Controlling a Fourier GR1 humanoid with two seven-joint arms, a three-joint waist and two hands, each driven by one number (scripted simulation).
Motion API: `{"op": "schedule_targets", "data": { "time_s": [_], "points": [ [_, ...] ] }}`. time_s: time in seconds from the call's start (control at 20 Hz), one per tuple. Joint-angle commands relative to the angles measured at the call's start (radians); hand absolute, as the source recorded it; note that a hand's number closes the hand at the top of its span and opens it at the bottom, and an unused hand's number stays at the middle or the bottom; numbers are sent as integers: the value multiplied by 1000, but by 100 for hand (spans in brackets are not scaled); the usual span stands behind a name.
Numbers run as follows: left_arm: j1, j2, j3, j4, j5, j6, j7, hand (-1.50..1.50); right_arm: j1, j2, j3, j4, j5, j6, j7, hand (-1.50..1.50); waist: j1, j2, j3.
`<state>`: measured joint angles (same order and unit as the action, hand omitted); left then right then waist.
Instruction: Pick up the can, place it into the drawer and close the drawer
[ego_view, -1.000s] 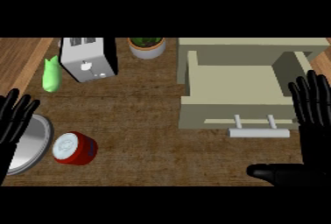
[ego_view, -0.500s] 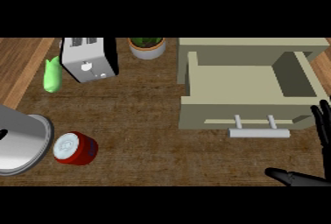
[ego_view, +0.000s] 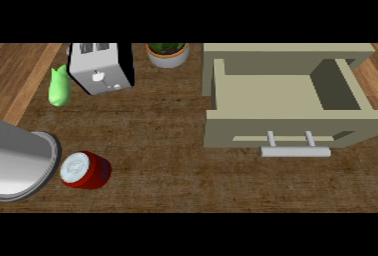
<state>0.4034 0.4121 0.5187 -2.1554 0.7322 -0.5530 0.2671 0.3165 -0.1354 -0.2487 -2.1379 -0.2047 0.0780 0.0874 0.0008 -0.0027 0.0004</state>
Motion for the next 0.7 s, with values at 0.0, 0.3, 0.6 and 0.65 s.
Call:
{"op": "schedule_targets", "data": {
  "time_s": [0.0, 0.3, 0.6, 0.65],
  "points": [
    [-8, 35, 53, 11, 146, 29, 97, -150, 52, 21, -16, 19, -11, 46, -49, -150, -1, 1, 0],
    [32, -15, 50, 6, 235, 32, 166, -150, 68, -23, -100, -31, -87, 95, 5, -150, 2, 0, 0],
    [-133, 25, 2, 119, 242, 119, 265, -150, 48, 8, -120, 15, -85, 127, -34, -150, -4, 2, 0],
    [-117, -33, -39, 120, 181, 99, 242, -150, 81, -1, -157, -26, -115, 131, -11, -150, -6, 2, 0]
  ]
}}
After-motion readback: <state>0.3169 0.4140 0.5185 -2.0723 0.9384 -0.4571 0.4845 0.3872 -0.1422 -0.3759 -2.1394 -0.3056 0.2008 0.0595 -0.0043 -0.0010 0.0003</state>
